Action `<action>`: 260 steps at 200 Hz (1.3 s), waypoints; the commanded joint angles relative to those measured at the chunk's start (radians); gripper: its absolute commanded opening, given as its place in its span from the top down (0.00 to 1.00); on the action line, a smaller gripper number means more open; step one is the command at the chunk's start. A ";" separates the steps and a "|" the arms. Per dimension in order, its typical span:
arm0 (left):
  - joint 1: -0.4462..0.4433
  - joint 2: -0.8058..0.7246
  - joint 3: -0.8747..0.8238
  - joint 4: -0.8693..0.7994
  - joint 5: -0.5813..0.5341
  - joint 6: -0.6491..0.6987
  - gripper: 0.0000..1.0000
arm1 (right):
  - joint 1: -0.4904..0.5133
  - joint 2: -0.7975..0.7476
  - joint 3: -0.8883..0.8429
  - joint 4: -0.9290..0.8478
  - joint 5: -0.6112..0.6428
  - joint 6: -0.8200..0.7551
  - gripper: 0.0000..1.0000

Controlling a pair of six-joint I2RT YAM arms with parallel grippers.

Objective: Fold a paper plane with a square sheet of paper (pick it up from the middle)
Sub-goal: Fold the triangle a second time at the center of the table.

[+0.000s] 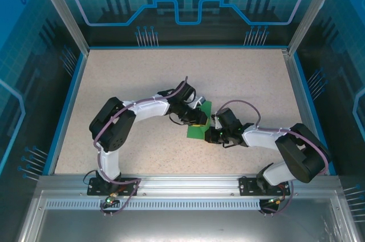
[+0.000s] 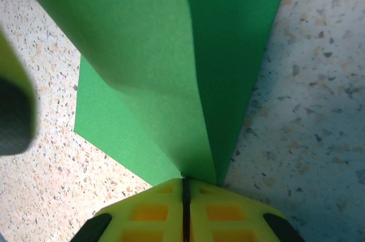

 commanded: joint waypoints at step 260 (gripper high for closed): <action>0.053 0.215 0.057 -0.020 -0.142 0.042 0.80 | 0.038 -0.038 -0.025 -0.183 0.030 0.004 0.91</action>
